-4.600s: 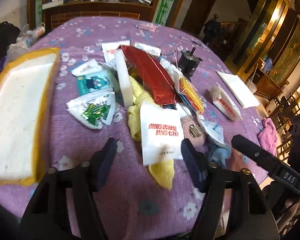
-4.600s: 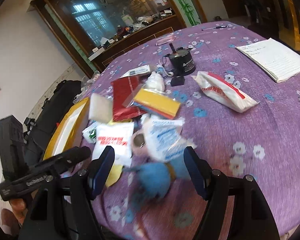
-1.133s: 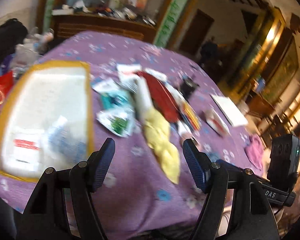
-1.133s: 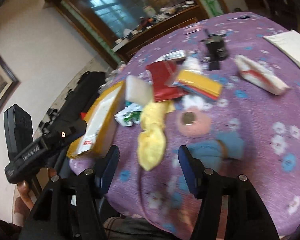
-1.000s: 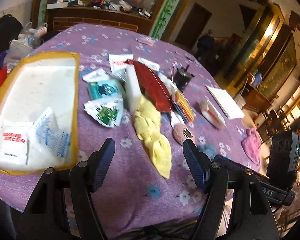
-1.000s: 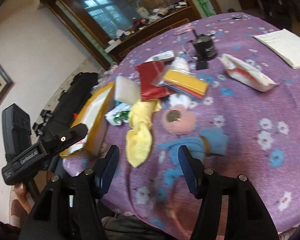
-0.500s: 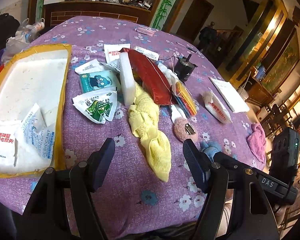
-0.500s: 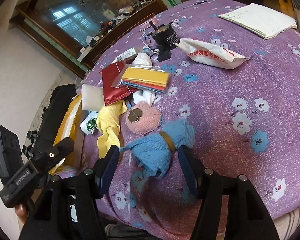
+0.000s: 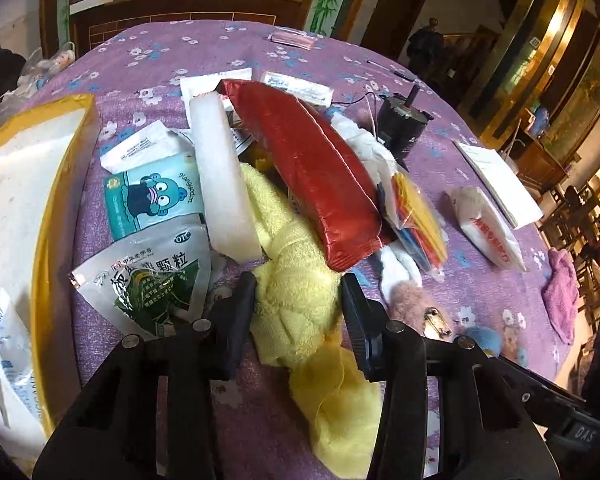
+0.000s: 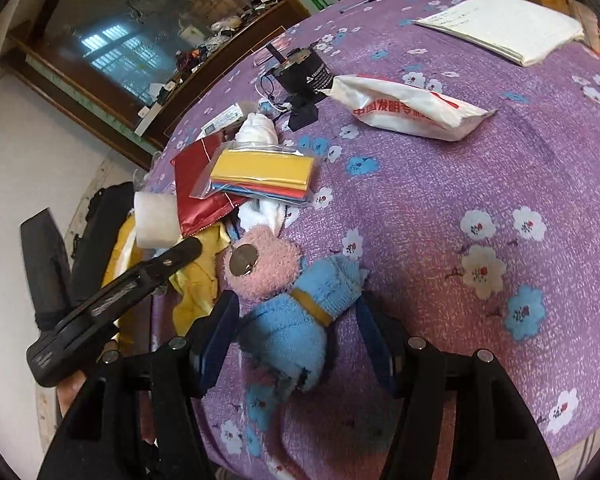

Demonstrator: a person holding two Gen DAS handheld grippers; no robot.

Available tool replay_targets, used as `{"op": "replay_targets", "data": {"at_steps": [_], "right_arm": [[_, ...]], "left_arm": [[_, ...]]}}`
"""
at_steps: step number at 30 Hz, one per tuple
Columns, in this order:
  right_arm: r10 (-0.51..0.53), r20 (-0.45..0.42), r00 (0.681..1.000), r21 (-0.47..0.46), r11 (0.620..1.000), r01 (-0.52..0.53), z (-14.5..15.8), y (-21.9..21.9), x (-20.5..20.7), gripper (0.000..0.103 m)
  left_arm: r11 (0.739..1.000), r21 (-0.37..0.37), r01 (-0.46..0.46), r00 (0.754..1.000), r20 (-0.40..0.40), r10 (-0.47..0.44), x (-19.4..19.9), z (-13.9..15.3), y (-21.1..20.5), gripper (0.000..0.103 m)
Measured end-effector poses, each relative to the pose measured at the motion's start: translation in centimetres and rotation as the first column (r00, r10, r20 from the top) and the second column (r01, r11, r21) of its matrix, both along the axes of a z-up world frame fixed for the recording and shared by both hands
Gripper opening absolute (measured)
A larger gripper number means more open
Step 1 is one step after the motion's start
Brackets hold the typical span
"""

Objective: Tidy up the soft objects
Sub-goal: 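Grasp the yellow cloth with left tool while right tool grasps the blue knitted cloth, then carry both cloths into the foam tray and open both tools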

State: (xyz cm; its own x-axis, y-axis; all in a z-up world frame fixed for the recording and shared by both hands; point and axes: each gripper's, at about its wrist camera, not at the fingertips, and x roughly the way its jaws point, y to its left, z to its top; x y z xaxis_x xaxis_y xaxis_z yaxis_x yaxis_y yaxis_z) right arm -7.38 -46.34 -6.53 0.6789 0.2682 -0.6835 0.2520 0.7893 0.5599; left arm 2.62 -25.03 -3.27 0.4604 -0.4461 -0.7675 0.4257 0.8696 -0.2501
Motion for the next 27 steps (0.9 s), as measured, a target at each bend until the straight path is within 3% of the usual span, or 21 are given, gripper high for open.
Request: {"op": "replay_targets", "data": {"at_steps": [2, 4, 6, 11, 15, 19, 23, 25, 27], "right_arm": [[0.001, 0.001, 1.0, -0.036, 0.999, -0.001, -0.1, 0.5, 0.1, 0.06], [0.005, 0.002, 1.0, -0.068, 0.998, -0.005, 0.0, 0.9, 0.1, 0.045], [0.009, 0.003, 1.0, -0.086, 0.996, -0.008, 0.0, 1.0, 0.1, 0.039], [0.016, 0.019, 1.0, -0.1, 0.995, -0.014, 0.1, 1.0, -0.6, 0.034], [0.04, 0.072, 0.997, -0.135, 0.99, -0.03, 1.0, 1.6, -1.4, 0.034], [0.061, 0.085, 0.994, -0.133, 0.99, -0.049, 1.4, 2.1, -1.5, 0.034], [0.07, 0.099, 0.993, -0.13, 0.99, -0.057, 1.8, 2.5, -1.5, 0.034], [0.079, 0.111, 0.991, -0.132, 0.989, -0.065, 2.1, 2.8, -1.6, 0.034], [0.087, 0.147, 0.985, -0.144, 0.987, -0.065, 2.8, 3.0, -1.9, 0.034]], "left_arm": [[1.0, 0.005, -0.001, 1.0, 0.01, 0.001, -0.8, 0.4, 0.3, 0.038], [0.999, -0.036, 0.01, 1.0, -0.02, -0.01, -1.7, 1.0, 1.1, 0.037], [0.996, -0.088, 0.029, 0.998, -0.061, -0.034, -2.6, 1.4, 1.8, 0.037], [0.982, -0.179, 0.068, 0.99, -0.107, -0.089, -5.4, 3.0, 3.7, 0.036], [0.98, -0.167, 0.111, 0.986, -0.104, -0.129, -7.5, 2.8, 4.1, 0.037], [0.986, -0.141, 0.085, 0.99, -0.1, -0.1, -7.8, 1.8, 4.3, 0.038], [0.993, -0.056, 0.108, 0.99, -0.09, -0.113, -7.9, 1.1, 3.0, 0.038], [0.99, -0.062, 0.124, 0.99, -0.057, -0.128, -8.4, 1.6, 3.0, 0.037], [0.984, -0.127, 0.128, 0.988, -0.075, -0.138, -8.4, 2.3, 3.6, 0.036]]}}
